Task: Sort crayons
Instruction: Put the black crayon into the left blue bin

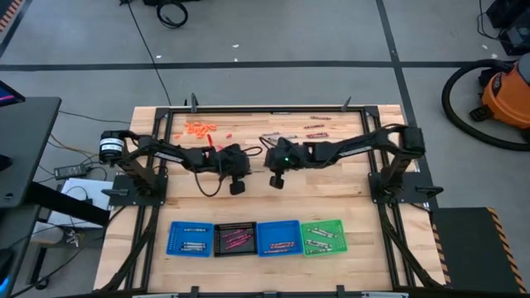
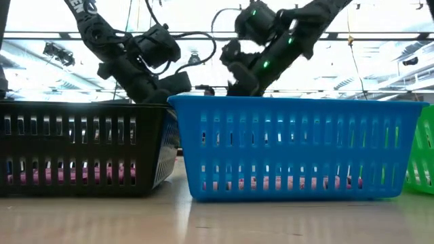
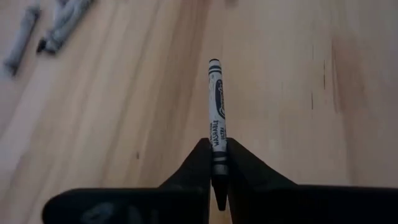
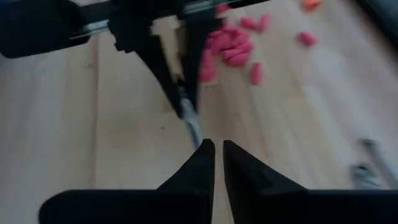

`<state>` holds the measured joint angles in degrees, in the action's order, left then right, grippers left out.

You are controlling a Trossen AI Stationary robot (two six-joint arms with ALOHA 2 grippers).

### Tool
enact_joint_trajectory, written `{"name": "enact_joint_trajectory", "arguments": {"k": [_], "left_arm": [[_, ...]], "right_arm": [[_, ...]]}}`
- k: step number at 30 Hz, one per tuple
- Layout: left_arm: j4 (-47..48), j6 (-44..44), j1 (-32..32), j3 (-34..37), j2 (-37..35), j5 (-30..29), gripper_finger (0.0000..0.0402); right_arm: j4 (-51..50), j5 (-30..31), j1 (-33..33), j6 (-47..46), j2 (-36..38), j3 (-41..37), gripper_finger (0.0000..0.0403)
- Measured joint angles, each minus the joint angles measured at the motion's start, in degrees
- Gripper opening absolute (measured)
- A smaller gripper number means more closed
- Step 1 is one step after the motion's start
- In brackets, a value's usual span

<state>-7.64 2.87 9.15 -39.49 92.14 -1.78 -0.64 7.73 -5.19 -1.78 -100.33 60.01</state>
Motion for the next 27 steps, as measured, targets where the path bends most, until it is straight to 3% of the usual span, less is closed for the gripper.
{"name": "enact_joint_trajectory", "arguments": {"k": [5, 11, 16, 19, 27], "left_arm": [[9.7, -2.4, 0.0, 0.0, -5.9, 4.6, 0.0031], [20.9, -8.2, -0.9, 0.0, -18.2, 19.0, 0.0035], [31.6, -13.9, -5.7, 0.3, -26.4, 29.5, 0.0036], [36.8, -19.0, -10.8, 0.7, -30.6, 31.6, 0.0037], [43.1, -38.8, -26.3, 0.7, -37.0, 30.1, 0.0038]], "right_arm": [[-6.2, 7.9, 3.7, -1.2, 6.1, -0.2, 0.0047], [-3.9, 14.1, 8.4, -3.9, 8.4, -3.5, 0.0047], [-1.2, 16.7, 10.2, -5.3, 8.4, -6.2, 0.0047], [0.7, 17.1, 10.2, -6.2, 8.4, -7.6, 0.0047], [7.1, 16.4, 10.2, -5.7, 8.4, -9.5, 0.0047]]}}
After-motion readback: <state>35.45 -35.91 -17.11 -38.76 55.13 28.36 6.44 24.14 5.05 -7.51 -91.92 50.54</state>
